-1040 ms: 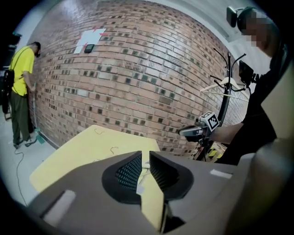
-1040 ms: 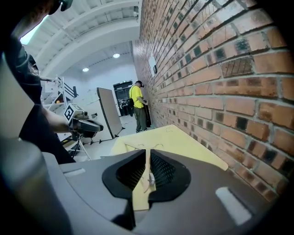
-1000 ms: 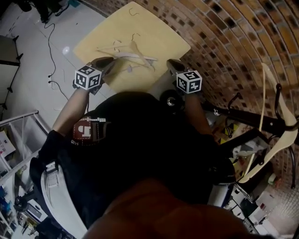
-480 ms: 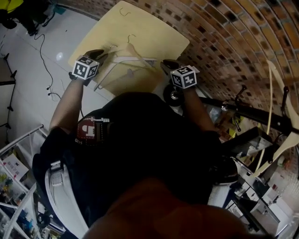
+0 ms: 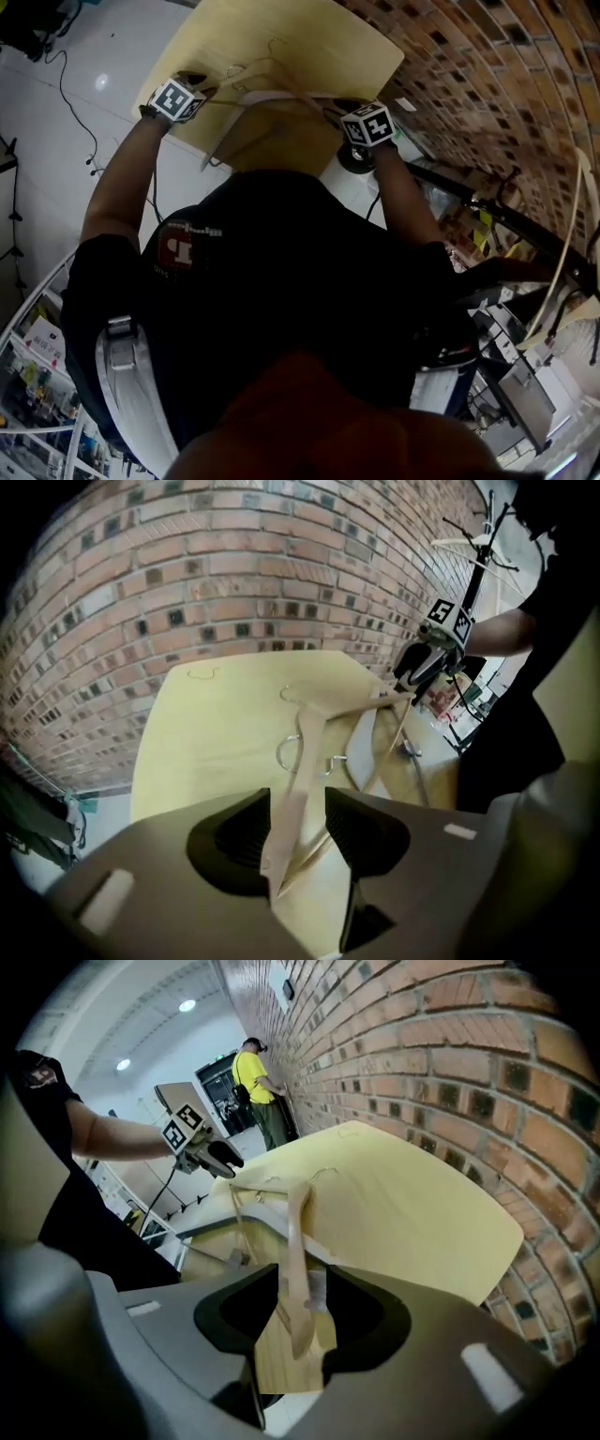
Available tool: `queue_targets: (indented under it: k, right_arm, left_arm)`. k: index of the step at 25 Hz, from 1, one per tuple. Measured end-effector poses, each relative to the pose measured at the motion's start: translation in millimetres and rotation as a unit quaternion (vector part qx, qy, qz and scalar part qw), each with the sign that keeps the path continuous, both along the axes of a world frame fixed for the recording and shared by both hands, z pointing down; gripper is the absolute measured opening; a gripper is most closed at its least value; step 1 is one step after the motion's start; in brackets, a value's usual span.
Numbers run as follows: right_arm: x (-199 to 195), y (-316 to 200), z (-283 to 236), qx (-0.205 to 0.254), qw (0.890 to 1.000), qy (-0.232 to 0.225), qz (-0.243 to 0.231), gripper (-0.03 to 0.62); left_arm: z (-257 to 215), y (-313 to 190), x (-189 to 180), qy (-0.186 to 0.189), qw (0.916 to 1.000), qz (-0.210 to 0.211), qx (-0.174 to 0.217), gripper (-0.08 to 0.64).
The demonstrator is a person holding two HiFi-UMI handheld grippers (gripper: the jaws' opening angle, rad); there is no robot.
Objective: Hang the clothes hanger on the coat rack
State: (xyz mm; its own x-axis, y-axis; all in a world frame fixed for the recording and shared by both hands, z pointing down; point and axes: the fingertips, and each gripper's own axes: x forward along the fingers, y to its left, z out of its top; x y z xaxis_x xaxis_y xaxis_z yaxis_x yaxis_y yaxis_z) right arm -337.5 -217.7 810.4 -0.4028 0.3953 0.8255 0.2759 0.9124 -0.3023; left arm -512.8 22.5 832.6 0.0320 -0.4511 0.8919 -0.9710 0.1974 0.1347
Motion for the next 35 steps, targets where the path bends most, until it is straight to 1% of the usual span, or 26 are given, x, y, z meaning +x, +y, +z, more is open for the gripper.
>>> queue_targets:
  k: [2,4,7,9,11,13,16,17,19,21,22,24,25,29,33,35]
  right_arm:
    - [2.1,0.9,15.6,0.018,0.999,0.021,-0.016,0.184]
    - [5.7,-1.1,27.9,0.033,0.998,0.04,-0.022,0.187]
    - [7.8,-1.2,38.9,0.041,0.997,0.06,-0.027,0.189]
    - [8.2,1.9,43.5,0.041,0.996,0.071,-0.033,0.19]
    - [9.5,6.9,46.2,0.039,0.995,0.081,-0.037,0.185]
    - [10.6,10.9,47.7,0.037,0.995,0.087,-0.041,0.175]
    - [11.4,15.5,48.4,0.043,0.993,0.092,-0.054,0.149]
    - [12.0,17.3,48.9,0.046,0.993,0.094,-0.059,0.14]
    - [13.7,20.2,51.0,0.054,0.991,0.098,-0.068,0.112]
    - [12.6,21.2,52.2,0.062,0.991,0.099,-0.07,0.11]
    - [11.3,21.4,52.4,0.066,0.99,0.099,-0.071,0.11]
    - [9.6,21.7,52.0,0.078,0.989,0.1,-0.08,0.106]
    - [9.4,21.4,51.5,0.086,0.988,0.098,-0.088,0.104]
    - [12.0,21.1,42.7,0.097,0.987,0.079,-0.104,0.102]
    - [6.1,19.9,16.9,0.111,0.987,0.048,-0.107,0.101]
    - [2.6,17.9,1.0,0.118,0.987,0.031,-0.106,0.101]
  left_arm:
    - [14.5,5.4,-1.6,0.009,0.9996,0.01,-0.025,0.175]
    - [26.4,9.3,-0.5,0.019,0.9985,0.024,-0.045,0.188]
    - [40.6,11.5,5.7,0.043,0.9959,0.046,-0.064,0.202]
    - [46.6,13.1,8.0,0.052,0.9942,0.056,-0.075,0.206]
    - [51.7,16.5,8.6,0.05,0.9931,0.063,-0.086,0.206]
    - [55.3,18.5,6.6,0.034,0.9926,0.07,-0.093,0.205]
    - [55.9,17.6,4.4,0.014,0.9926,0.079,-0.091,0.2]
    - [54.7,16.1,3.8,0.005,0.9927,0.083,-0.087,0.186]
    - [45.2,9.2,0.5,-0.02,0.993,0.089,-0.075,0.175]
    - [38.2,4.9,-2.5,-0.037,0.993,0.09,-0.068,0.171]
    - [38.0,5.0,-2.9,-0.041,0.9928,0.09,-0.067,0.166]
    - [41.1,7.3,-0.7,-0.042,0.9921,0.095,-0.07,0.115]
    - [43.6,9.0,1.6,-0.041,0.9916,0.099,-0.072,0.109]
    - [46.0,13.2,9.9,-0.041,0.9893,0.118,-0.075,0.097]
    - [15.8,5.8,5.0,-0.066,0.989,0.124,-0.046,0.097]
    - [2.1,6.1,2.5,-0.074,0.989,0.122,-0.04,0.097]
